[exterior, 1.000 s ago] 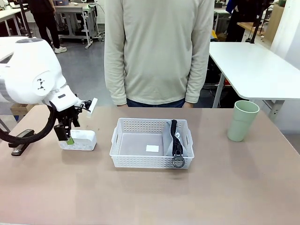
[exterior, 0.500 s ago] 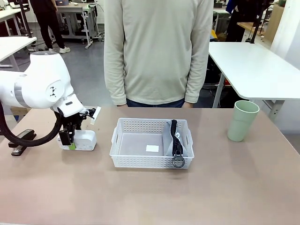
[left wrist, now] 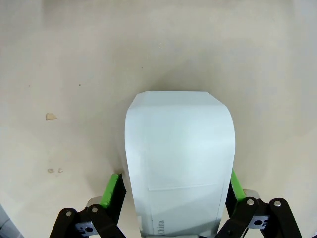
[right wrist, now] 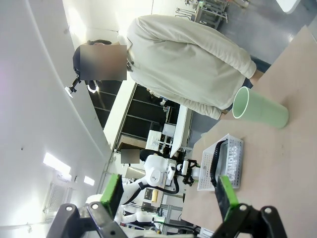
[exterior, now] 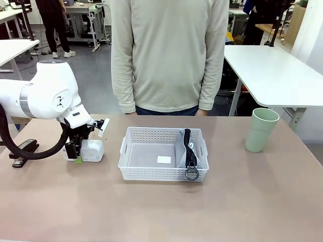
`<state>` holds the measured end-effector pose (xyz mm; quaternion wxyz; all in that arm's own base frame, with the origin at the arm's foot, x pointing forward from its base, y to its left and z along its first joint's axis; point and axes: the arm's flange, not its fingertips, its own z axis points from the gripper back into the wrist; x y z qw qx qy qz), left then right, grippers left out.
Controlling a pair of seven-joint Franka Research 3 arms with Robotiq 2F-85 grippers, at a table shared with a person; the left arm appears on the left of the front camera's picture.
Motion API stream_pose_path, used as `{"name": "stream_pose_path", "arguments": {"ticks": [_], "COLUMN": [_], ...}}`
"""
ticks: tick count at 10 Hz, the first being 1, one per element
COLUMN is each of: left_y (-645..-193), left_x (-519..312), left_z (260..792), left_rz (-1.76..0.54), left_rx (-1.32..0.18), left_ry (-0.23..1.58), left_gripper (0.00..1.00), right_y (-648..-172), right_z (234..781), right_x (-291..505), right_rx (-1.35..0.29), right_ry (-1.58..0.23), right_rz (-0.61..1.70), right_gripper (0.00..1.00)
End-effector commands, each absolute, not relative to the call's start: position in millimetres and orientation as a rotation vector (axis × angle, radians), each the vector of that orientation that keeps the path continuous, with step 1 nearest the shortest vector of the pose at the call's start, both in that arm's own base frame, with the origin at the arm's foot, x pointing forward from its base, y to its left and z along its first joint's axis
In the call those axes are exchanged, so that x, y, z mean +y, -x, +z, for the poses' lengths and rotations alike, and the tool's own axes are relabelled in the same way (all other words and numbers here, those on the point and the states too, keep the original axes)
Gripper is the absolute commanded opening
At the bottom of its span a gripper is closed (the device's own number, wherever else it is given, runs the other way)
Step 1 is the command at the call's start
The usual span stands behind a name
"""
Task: Efficiently arrange items inside the basket to fit them all.
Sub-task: Pick up the Digital clock and place it inside the Organizing basket.
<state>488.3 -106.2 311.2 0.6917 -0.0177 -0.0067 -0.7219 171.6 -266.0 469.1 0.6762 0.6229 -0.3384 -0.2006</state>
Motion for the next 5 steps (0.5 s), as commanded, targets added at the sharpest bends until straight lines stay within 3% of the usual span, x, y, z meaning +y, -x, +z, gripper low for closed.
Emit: {"name": "stream_pose_path", "arguments": {"ticks": [1,2,3,4,5], "left_y": [-493.0,-492.1,-491.8,-492.0,-492.2], "left_x": [-103.7,-103.1,-102.6,-102.8,-103.2], "left_z": [314.0,314.2,314.5,314.2,313.9], "left_rz": [-1.638,-1.633,-1.638,-1.63,-1.621], "left_rx": [-0.012,-0.024,-0.012,-0.008,-0.008], "left_ry": [0.063,0.037,0.048,0.037,0.036], "left_gripper": [1.0,0.43,0.42,0.0,0.0], "right_y": [-174.6,-174.6,-174.6,-174.6,-174.6], "right_z": [472.1,472.1,472.1,472.1,472.1], "right_x": [-266.5,-266.5,-266.5,-266.5,-266.5], "right_rx": [-0.797,-0.797,-0.797,-0.797,-0.797], "right_ry": [-1.406,-1.406,-1.406,-1.406,-1.406], "right_rz": [-0.432,-0.432,-0.432,-0.432,-0.432], "right_gripper": [1.0,1.0,1.0,1.0,1.0]}}
